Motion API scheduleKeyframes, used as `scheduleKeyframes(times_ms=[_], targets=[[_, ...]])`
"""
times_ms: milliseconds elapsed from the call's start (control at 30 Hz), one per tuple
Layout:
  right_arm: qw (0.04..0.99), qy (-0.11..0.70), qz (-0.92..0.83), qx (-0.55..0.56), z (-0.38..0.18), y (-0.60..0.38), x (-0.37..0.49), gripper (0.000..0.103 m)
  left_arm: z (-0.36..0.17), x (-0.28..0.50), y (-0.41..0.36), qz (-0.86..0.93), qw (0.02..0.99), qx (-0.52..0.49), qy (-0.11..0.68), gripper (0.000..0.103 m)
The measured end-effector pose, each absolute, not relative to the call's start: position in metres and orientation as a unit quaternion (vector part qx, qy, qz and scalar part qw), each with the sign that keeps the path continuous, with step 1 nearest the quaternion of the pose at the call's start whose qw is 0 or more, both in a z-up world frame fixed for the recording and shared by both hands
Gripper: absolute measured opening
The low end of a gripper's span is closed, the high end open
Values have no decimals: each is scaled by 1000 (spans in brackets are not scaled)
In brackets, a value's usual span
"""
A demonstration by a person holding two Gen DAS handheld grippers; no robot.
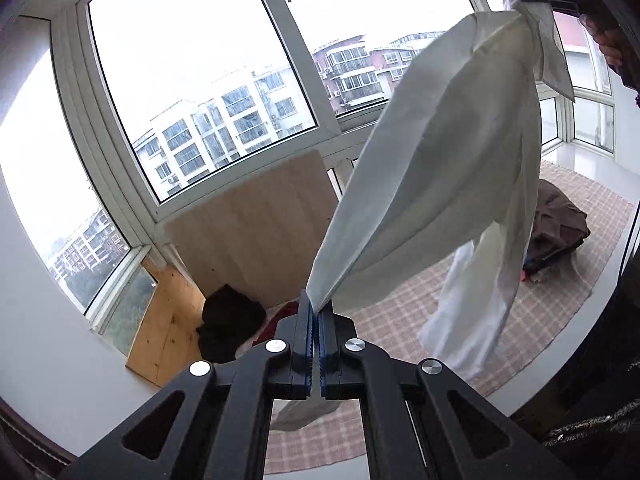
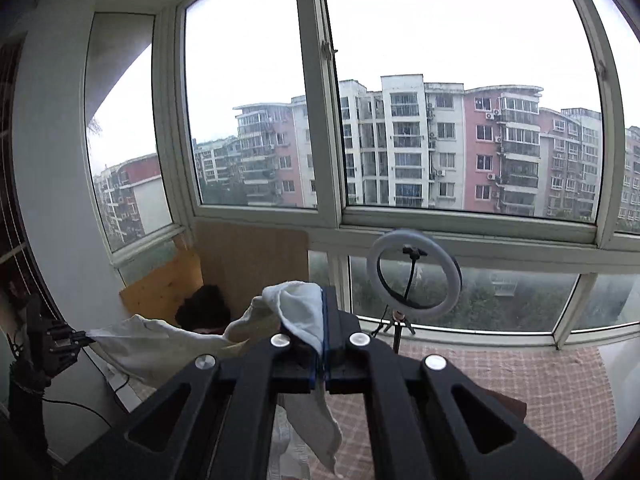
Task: Fold clothes
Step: 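Lower the shirt onto the mat and open both grippers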
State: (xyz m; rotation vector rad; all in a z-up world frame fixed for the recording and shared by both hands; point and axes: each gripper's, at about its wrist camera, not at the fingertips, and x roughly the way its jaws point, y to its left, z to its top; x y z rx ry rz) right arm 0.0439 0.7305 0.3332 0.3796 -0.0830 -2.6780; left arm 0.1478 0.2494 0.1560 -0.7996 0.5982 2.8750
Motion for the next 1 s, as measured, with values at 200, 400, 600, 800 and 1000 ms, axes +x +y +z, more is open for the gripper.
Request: scheduleKeyframes(times_ms=[200,400,600,800,1000], targets=[[165,79,-963,198,313,679,33,1,105,126,254,923,35,-323,205,1],[186,82,-969,142,346,677,74,1,162,162,234,945,1,-251,210,1],[169,99,-975,108,359,661,75,1,176,147,213,934,-6,-250,254,2],[142,117,-971,153,320,618,-9,1,121,58,184,898,33,-333,284,2],[71,169,-945,271,191,548,-192,1,-31,-105,157,824,60,-462,323,2]])
